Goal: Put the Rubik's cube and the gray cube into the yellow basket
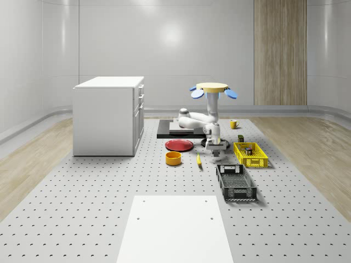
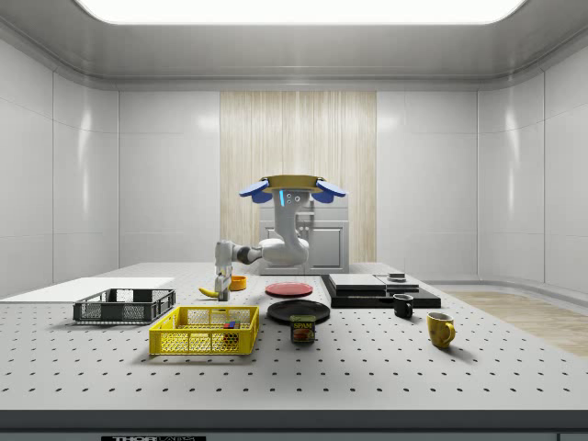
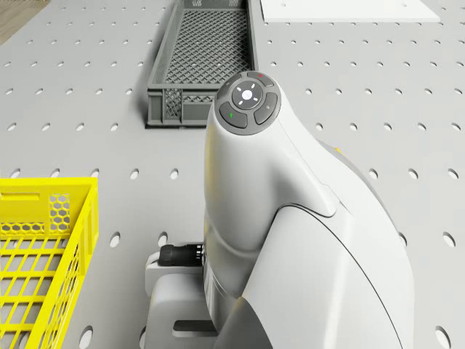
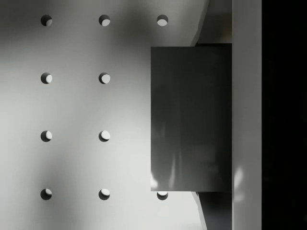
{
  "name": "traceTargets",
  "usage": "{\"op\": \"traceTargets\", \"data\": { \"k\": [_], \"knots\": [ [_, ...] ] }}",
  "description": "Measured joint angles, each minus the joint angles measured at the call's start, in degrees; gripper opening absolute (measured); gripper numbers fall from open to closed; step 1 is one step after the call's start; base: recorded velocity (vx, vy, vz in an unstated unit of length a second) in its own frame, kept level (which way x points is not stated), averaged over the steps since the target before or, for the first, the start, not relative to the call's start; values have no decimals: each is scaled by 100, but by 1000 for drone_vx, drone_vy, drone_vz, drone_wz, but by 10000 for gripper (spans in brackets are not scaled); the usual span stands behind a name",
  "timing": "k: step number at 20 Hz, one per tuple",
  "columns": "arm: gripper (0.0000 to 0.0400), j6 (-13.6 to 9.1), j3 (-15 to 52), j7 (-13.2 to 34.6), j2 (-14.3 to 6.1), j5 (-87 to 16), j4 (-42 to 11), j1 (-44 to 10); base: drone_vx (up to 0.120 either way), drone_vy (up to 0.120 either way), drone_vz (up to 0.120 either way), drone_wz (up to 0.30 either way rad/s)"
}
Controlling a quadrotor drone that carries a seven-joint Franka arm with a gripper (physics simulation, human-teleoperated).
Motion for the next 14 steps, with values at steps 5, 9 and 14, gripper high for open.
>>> {"op": "traceTargets", "data": {
  "k": [5,9,14],
  "knots": [
    [250,-91,316,-9,-11,302,1,12,0,0,120,0],
    [250,-114,429,-13,-26,414,5,13,0,0,120,0],
    [250,-114,485,-16,-44,473,8,15,0,0,104,0]
  ]
}}
